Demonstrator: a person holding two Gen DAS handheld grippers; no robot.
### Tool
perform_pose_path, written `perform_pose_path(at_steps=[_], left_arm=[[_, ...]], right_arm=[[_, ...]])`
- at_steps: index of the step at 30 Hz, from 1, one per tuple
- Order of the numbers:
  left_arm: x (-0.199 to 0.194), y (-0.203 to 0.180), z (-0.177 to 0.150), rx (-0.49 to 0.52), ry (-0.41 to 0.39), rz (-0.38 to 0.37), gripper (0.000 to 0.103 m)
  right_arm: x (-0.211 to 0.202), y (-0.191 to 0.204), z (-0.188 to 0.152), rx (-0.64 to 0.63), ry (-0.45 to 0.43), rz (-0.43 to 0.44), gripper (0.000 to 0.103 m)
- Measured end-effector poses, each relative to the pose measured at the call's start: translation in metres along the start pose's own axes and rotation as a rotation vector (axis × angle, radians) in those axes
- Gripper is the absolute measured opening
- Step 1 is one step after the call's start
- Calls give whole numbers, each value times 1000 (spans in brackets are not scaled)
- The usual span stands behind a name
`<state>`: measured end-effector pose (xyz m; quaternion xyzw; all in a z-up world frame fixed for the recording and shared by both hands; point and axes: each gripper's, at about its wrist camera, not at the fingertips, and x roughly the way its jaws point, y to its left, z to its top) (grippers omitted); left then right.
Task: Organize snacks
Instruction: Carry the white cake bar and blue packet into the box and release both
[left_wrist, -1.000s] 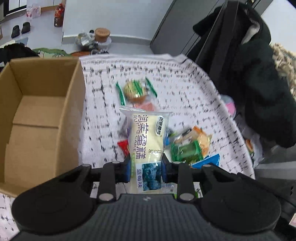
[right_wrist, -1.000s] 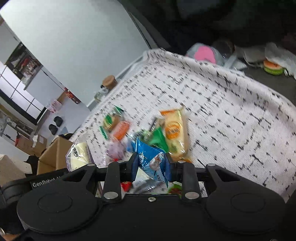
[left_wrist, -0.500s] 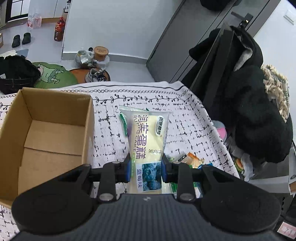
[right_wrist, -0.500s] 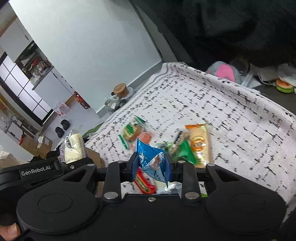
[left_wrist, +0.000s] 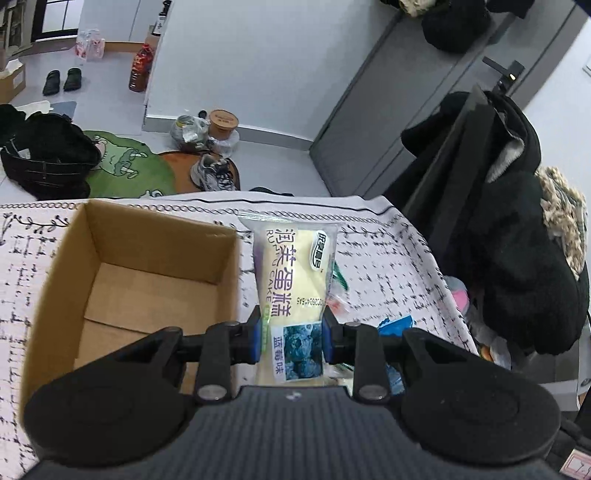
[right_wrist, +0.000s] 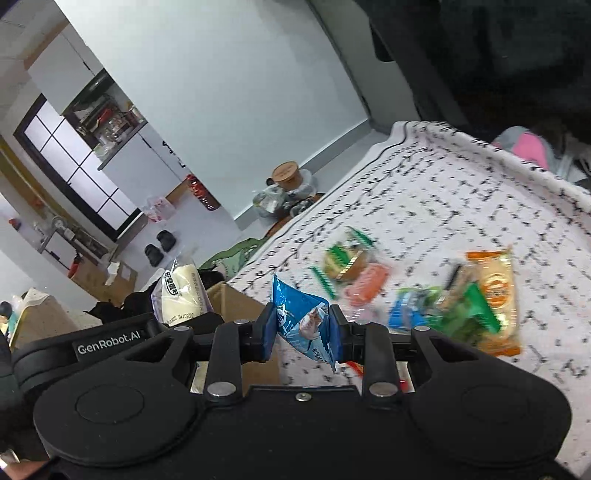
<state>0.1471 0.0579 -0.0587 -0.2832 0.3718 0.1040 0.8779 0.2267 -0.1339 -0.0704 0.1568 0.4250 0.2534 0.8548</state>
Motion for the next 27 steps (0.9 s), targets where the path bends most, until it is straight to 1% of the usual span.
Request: perform_pose_path(at_steps=[6,12,16,19,23,25,27], left_arm=[[-2,22,13,11,-9,23,29],[5,54,22,-6,16,84,29],[6,71,26,-20,8,107,29],[7,77,28,-7,8,137,30],[9,83,28,-11,14,160,32],[8,86,27,-21,14,157,33],[6,89,27,-30,11,154,37]], right_arm=[[14,22,1,3,7,37,29],[30,45,-1,-2,22,68,29],[39,56,-3,-7,34,78,29],[46,63,-6,-10,44,80,29],[52,73,-8,-17,54,84,29],[54,77,-9,-21,55,86,29],[56,81,-9,-18,58,89,29]])
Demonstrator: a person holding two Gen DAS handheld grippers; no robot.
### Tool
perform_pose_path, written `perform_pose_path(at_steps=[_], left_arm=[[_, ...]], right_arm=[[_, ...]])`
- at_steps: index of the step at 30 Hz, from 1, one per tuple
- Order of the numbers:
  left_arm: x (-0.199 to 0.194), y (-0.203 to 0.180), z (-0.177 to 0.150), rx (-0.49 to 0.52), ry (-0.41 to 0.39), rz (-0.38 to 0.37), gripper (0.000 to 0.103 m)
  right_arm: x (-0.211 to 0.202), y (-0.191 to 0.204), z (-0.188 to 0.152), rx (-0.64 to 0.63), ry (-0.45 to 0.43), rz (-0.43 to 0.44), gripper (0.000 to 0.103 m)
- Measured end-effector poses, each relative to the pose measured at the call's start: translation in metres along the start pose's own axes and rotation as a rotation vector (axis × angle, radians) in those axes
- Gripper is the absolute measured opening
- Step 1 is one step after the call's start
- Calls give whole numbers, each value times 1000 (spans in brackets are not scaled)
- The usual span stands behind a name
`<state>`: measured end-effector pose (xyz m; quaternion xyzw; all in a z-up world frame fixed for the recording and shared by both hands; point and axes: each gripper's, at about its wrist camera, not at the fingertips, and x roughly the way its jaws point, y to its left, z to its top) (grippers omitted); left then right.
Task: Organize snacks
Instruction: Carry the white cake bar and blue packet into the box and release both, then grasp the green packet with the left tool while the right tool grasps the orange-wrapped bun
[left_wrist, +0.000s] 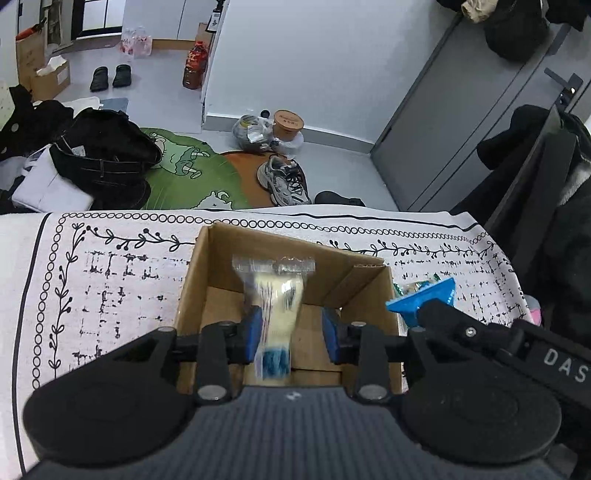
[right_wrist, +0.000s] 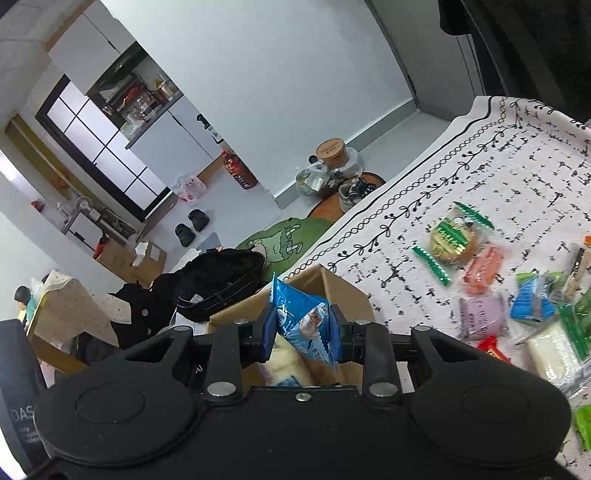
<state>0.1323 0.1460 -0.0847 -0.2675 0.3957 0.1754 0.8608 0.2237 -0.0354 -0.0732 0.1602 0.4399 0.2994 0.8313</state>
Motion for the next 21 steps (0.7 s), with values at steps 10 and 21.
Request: perform_pose_path(at_steps=[10,21], left_arm=[[-10,9,1,-27,-25,-2,65],[-8,-14,-3,6,-13,-31,84]], right_arm=[[-4,2,4,-2,-10,33,50],[-35,-36,4,-2,-41,-63,74]])
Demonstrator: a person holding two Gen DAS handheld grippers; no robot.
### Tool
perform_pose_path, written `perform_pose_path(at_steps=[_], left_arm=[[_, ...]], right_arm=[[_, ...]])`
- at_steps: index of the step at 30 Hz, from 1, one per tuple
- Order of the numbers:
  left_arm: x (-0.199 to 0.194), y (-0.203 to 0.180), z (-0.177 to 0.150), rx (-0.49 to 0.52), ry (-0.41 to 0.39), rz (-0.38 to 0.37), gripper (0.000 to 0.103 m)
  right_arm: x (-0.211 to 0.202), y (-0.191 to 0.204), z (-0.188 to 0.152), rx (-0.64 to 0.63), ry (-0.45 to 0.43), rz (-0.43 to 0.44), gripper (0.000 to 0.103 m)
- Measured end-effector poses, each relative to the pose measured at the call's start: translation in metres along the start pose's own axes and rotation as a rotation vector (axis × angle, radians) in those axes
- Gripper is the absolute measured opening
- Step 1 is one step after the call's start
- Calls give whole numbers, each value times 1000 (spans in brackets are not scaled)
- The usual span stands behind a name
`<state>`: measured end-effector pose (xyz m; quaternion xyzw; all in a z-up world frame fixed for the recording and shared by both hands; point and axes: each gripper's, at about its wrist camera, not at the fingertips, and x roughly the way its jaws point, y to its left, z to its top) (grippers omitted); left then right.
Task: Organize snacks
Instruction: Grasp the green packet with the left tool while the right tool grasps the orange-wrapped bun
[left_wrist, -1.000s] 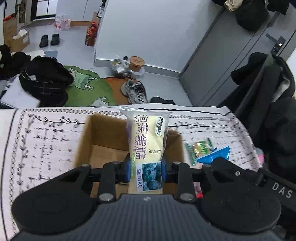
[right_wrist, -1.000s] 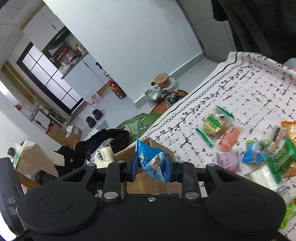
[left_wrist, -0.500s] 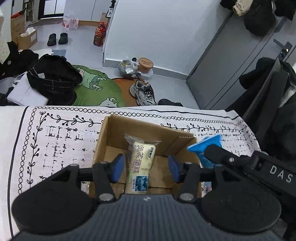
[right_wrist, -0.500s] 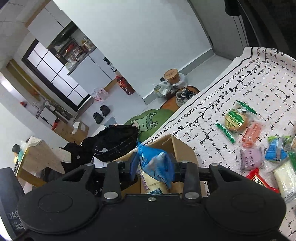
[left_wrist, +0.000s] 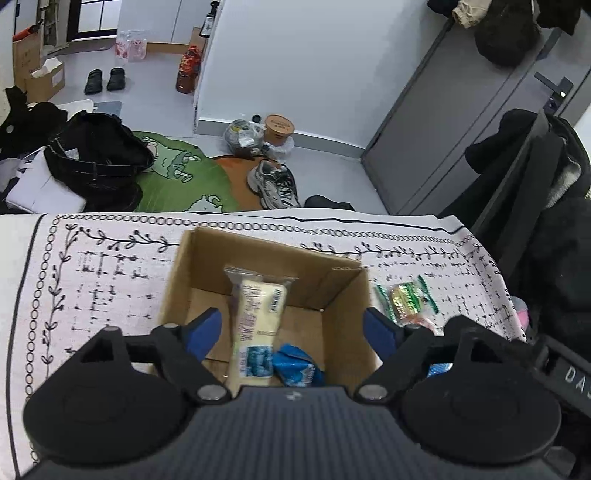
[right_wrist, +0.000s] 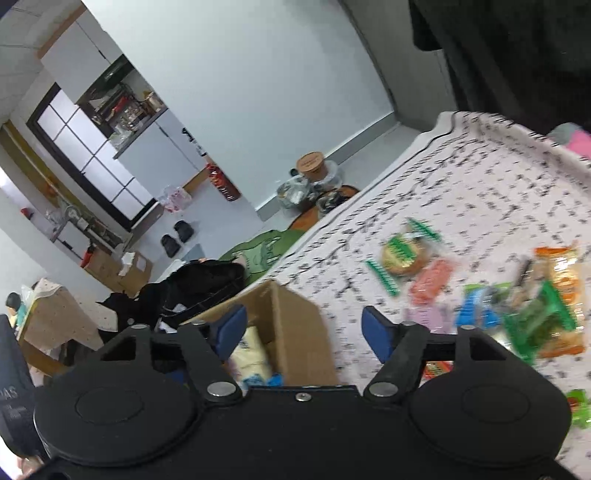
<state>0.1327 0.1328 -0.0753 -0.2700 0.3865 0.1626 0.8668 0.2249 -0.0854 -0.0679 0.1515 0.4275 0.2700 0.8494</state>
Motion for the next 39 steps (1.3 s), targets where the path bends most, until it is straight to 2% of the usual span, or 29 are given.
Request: perform_pose_path(at_steps=[6,11,13,15,31,39], left_arm=[[-3,-21,-1,21,-7,-17,91],[-3,-39,-4,25,1,-35,97],[-3,-48,-7,44,2,-41,102],[-3,-57,-9,59,11,-57,103],[-9,-122,-29,152,8,-63,103],[-14,-151,-40,169,-17,-73,103]], right_arm=[[-18,-26,6,-13,-23,-83,84],[-34,-47,11,-16,-32,-109,89],[-39,-53,14,-24,-38,-117,93],[-47,-60,18,-26,-57,-125,99],[-88,-114,45,-28,-114,-149,103],[-91,-153,44,42,-116,-139,103]])
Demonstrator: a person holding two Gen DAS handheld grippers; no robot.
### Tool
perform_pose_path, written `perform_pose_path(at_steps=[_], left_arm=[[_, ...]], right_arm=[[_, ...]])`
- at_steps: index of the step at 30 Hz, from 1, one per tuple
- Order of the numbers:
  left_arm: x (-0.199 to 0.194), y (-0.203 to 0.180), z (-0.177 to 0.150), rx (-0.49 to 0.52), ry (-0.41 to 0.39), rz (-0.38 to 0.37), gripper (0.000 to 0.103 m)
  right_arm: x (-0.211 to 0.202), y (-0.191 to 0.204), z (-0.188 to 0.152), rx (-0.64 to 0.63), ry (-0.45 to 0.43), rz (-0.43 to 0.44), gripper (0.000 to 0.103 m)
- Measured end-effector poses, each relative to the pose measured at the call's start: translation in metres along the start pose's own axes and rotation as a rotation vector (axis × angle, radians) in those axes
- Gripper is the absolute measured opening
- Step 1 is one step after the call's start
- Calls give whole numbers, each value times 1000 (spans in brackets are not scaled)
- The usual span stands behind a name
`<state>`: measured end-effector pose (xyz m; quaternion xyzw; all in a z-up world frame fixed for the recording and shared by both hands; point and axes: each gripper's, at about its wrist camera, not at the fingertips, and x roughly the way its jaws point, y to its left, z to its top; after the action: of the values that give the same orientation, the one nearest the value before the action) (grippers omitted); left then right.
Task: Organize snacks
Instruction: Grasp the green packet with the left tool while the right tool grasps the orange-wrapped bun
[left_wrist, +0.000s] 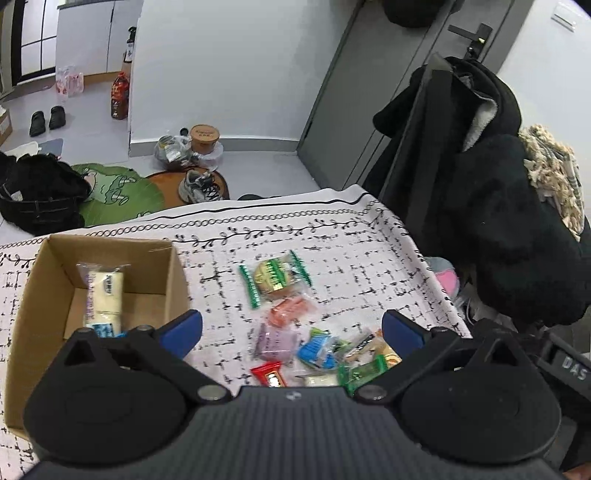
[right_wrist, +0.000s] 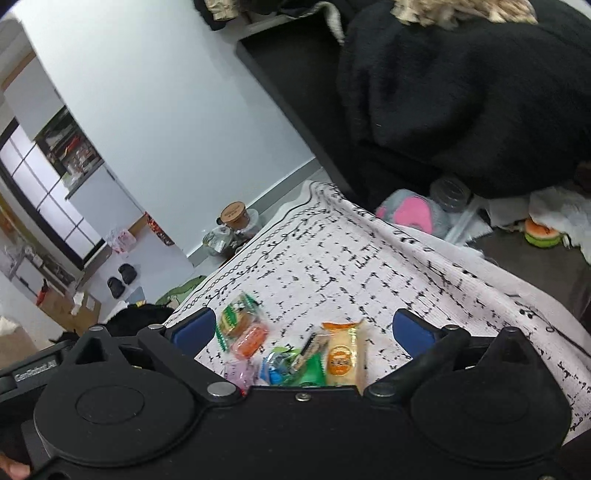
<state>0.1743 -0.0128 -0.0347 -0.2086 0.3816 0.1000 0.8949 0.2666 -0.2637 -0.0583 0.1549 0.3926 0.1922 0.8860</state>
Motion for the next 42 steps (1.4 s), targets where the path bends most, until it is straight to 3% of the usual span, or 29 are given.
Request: perform_pose_path(at_steps=[14,19,26,32,42], left_arm=[[16,-32,-23,6,35,-2,102],[37,-30,-38,-28,79,-1,100],[61,-29,-49,-72,110,-41,84],[78,-38,-55,-92,130,-85,81],[114,-53,-66,-135,198,-129,74]], right_arm=[[11,-28,-9,92,63,-18,101],[22,-41,-11,158,120,-12,87],[44,-51,-15,217,192,-11,62],[58,-59,-17,261,237,-12,46],[71,-69,-20,293,262,-53,41]])
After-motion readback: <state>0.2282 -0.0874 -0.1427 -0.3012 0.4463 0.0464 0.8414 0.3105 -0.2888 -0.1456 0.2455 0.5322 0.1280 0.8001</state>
